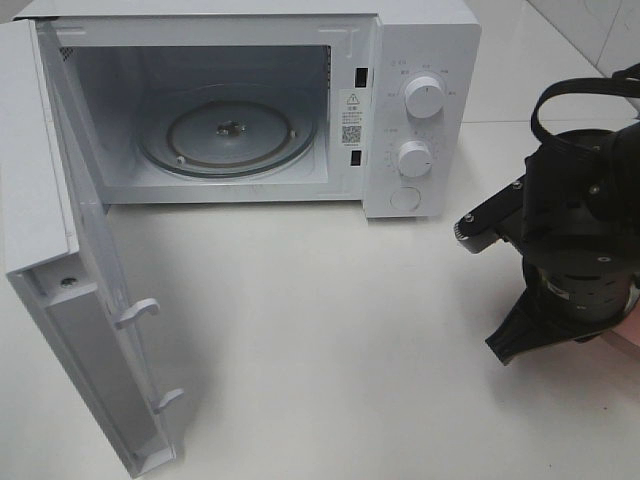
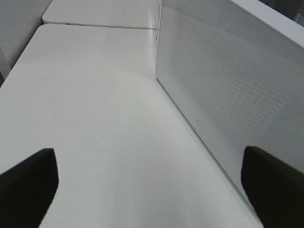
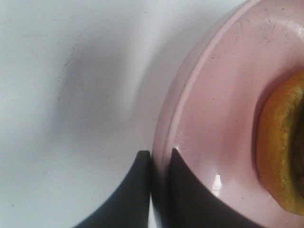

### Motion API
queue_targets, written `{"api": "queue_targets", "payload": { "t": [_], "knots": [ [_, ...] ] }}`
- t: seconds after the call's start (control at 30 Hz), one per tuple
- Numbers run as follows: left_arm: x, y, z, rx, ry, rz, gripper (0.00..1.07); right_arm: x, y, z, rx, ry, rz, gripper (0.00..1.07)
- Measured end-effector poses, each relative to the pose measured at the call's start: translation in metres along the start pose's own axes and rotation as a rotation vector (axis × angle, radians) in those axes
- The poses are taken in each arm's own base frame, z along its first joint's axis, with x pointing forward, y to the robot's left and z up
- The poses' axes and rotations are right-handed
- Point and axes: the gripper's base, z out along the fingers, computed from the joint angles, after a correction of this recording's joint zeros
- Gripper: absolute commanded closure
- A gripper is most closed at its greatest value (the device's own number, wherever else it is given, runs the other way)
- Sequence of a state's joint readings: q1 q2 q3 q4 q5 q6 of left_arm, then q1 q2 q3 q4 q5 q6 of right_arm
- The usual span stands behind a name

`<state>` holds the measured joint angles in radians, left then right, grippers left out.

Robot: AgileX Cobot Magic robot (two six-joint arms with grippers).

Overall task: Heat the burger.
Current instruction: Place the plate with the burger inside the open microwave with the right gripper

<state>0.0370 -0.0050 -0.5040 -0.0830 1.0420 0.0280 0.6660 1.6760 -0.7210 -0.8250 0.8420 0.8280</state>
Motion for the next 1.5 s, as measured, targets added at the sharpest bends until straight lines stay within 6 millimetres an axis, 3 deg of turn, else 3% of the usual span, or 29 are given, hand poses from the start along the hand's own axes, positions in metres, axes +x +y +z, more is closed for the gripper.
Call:
{"api": "queue_targets", "payload": {
  "t": [0.37,0.8,1.5],
  "knots": [
    [0.000,0.000,0.000,0.000,0.000,0.000,0.07,0.009,0.009,-0.027,-0.009,-0.043,-0.082,1.07],
    [0.000,0.000,0.000,0.000,0.000,0.000,0.07,0.054,0.025,-0.053,-0.056,-0.136,-0.219,1.07],
    [0.000,0.000,0.000,0.000,0.000,0.000,0.07,0.078,0.056,-0.085,-0.065,-0.280,-0.422,1.07]
  ]
}}
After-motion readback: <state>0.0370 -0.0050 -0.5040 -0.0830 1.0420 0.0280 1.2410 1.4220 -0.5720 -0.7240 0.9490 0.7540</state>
